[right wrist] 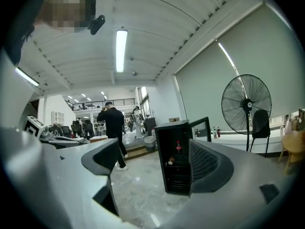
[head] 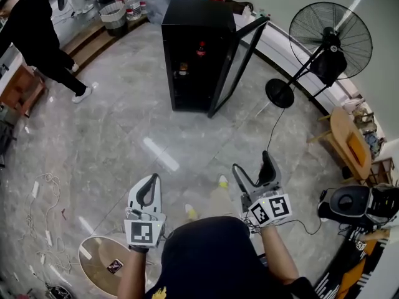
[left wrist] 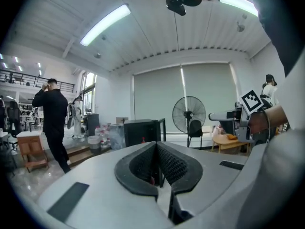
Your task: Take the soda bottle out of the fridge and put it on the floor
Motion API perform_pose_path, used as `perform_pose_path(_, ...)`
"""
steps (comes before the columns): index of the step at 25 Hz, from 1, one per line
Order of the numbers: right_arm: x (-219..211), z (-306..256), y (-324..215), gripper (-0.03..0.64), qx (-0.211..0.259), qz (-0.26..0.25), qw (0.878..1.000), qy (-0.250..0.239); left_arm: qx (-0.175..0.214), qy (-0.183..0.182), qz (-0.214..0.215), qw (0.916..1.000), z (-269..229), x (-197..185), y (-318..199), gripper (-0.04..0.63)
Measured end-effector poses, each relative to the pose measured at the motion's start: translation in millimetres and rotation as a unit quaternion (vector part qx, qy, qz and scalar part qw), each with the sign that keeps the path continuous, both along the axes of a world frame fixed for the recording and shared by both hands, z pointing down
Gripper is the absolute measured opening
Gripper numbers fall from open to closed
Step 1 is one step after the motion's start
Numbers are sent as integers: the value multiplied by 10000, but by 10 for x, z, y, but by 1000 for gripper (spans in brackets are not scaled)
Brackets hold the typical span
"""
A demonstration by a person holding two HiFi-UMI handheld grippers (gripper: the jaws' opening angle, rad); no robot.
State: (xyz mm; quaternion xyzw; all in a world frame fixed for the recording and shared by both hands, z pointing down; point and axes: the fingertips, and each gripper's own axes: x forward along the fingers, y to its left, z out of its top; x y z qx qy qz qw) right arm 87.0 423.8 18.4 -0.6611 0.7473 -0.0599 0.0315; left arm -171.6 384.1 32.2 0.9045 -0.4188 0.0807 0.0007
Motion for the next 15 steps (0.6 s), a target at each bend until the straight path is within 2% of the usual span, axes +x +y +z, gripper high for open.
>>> perform_pose_path(15,-22,-111,13,426,-84,62,9994,332,-43,131,31,9999,-38,-78,-75,17)
